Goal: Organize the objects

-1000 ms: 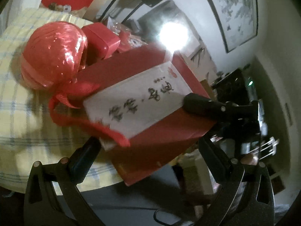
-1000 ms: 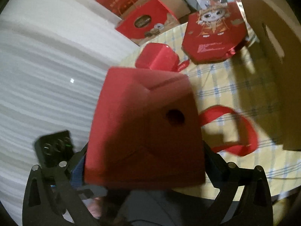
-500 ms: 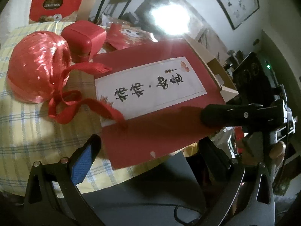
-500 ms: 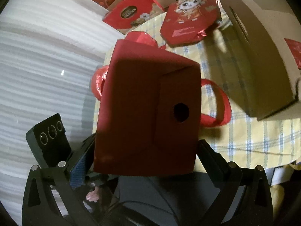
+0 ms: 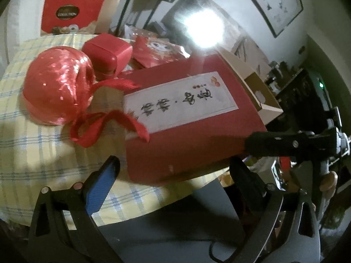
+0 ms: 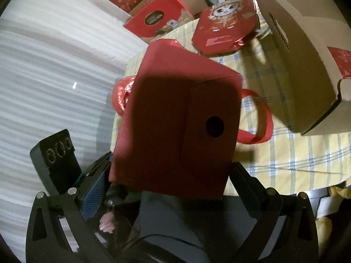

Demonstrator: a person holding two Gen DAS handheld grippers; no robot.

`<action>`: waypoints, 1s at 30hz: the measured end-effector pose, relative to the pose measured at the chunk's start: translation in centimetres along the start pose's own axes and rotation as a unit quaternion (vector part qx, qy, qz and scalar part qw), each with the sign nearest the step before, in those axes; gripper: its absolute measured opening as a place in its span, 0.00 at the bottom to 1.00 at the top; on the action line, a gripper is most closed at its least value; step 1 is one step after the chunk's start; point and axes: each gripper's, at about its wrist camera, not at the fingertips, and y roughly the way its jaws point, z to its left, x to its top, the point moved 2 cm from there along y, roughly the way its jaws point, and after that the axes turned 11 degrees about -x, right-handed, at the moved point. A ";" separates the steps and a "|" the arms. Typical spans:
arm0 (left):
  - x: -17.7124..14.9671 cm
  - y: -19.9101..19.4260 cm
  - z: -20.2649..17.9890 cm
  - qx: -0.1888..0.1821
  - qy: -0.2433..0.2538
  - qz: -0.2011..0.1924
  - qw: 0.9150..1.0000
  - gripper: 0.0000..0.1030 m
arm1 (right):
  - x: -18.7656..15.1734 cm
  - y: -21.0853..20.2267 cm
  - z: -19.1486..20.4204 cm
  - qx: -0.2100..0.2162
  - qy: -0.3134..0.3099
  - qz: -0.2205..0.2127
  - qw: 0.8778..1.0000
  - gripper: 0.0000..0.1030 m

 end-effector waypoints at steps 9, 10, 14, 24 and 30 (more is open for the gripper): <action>0.8 -1.5 1.1 0.005 -0.016 -0.018 1.000 0.87 | -1.6 -1.3 1.5 -0.017 -0.049 0.003 0.999 1.00; 0.8 -1.6 1.0 0.001 -0.018 -0.017 1.000 0.89 | -1.5 -1.7 1.6 -0.030 -0.057 -0.005 0.998 1.00; 0.7 -2.1 1.1 -0.015 -0.040 -0.023 0.999 0.96 | -0.5 -3.6 2.1 -0.062 -0.075 -0.048 0.994 1.00; -0.1 -2.0 0.0 -0.057 -0.079 -0.016 0.995 0.95 | 5.8 -4.7 2.9 -0.079 -0.109 -0.117 0.984 0.97; 0.2 -0.8 -1.0 -0.084 -0.097 -0.013 0.992 0.87 | 8.5 -1.9 3.0 -0.105 -0.140 -0.093 0.980 0.83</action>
